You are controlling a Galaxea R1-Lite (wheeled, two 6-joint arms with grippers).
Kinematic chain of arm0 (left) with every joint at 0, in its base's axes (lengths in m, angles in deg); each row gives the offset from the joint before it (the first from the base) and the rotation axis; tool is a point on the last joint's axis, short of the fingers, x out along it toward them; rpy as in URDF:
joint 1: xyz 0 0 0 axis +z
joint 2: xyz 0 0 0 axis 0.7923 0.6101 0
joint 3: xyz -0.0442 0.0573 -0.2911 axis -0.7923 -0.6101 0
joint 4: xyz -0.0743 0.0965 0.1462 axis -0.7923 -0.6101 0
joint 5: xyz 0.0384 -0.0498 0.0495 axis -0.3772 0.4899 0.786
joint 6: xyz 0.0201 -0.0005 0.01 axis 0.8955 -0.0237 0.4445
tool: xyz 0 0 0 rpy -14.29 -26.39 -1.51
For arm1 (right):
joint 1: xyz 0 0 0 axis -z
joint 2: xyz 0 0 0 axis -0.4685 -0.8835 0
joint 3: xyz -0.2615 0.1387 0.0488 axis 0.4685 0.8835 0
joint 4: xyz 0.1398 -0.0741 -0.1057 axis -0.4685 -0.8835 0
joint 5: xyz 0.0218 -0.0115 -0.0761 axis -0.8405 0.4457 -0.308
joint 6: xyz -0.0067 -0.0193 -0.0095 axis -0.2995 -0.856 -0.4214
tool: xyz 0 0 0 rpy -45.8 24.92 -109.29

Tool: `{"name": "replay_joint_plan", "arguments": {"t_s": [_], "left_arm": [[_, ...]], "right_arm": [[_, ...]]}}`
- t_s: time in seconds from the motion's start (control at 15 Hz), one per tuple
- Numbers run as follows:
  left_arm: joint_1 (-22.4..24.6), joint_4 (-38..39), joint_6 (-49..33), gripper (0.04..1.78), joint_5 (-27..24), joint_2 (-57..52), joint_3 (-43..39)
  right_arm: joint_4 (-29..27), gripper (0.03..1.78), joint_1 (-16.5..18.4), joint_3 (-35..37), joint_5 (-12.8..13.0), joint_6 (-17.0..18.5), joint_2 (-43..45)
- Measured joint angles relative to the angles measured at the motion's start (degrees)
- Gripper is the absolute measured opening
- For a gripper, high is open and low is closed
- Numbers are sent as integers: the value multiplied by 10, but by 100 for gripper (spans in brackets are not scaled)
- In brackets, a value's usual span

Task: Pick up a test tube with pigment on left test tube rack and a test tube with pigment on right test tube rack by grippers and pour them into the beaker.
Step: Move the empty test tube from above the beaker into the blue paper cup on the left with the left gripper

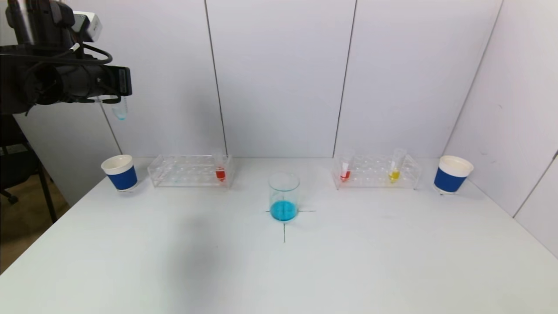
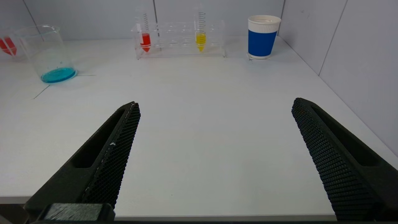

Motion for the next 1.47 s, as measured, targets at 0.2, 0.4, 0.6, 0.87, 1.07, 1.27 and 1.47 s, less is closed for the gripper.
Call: {"name": "replay_joint_plan", "arguments": {"t_s": [0.2,0.4,0.6,0.87,1.07,1.27,1.47], "left_arm": [[40,21,-19,45,-33,-3,-33],[78,74,-22,45,-62,9,-66],[107,147,-21,45,-75,43,-92],[138,285,-16,45,-78,121,-110],[155,354,-13,45,-78,179,-112],[160,379,-13,45,-82,221,-108],[161,414,-12,45,-86,258,-111]], "right_arm": [[0,177,0,0,0,0,0],[0,177,0,0,0,0,0],[0,177,0,0,0,0,0],[0,177,0,0,0,0,0],[0,177,0,0,0,0,0],[0,177,0,0,0,0,0],[0,177,0,0,0,0,0]]}}
